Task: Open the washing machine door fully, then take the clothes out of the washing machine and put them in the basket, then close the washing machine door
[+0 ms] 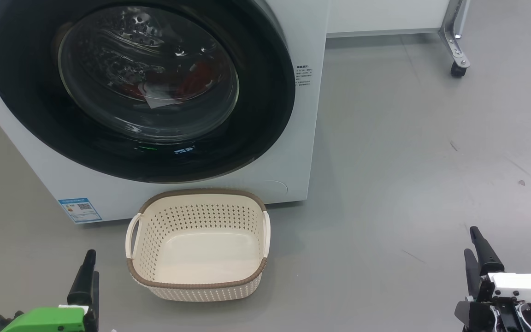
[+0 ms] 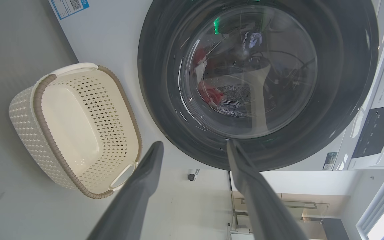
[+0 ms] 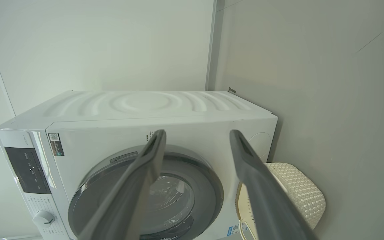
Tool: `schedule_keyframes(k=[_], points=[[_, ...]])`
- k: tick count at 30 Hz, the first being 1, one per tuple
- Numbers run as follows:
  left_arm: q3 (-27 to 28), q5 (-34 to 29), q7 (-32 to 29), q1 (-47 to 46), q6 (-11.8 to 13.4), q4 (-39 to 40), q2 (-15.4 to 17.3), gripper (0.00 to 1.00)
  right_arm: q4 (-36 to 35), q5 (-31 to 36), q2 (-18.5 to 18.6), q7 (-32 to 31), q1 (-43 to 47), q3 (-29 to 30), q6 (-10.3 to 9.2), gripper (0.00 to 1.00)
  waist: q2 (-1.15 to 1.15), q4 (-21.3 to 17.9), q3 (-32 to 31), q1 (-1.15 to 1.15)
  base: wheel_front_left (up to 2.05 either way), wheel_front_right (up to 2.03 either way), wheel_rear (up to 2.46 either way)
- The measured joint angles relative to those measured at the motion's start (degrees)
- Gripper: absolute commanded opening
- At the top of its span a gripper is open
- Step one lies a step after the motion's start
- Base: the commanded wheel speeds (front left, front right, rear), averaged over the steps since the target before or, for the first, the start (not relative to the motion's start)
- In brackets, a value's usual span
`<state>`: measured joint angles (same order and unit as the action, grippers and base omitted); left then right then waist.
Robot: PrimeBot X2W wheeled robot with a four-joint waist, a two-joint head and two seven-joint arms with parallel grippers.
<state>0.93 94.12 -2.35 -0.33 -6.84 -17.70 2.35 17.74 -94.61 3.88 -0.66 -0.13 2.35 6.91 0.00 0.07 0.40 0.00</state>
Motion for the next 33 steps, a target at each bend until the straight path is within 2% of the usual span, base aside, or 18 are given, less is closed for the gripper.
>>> schedule_keyframes(k=[14, 23, 33], points=[[-0.94, -1.1, 1.96, -1.16, 0.0, 0.81, 0.0, 1.0, -0.41, 3.21, 0.79, 1.78, -0.81, -0.85, 0.0, 1.0, 0.0, 0.22, 0.07, 0.0, 0.0, 0.0, 0.0], [-1.76, -4.98, 4.08, -1.49, 0.0, 0.99, 0.68, 1.0, -0.55, 7.77, 2.18, 3.53, -1.65, -2.34, 0.0, 1.0, 0.0, 0.33, 0.04, 0.0, 0.0, 0.0, 0.0], [-4.12, -13.36, 6.93, -2.8, -0.01, 2.09, 2.88, 1.0, -0.58, 14.93, 4.19, 5.78, -2.09, -4.76, 0.01, 1.0, 0.0, 0.42, -0.06, 0.0, 0.0, 0.0, 0.0]])
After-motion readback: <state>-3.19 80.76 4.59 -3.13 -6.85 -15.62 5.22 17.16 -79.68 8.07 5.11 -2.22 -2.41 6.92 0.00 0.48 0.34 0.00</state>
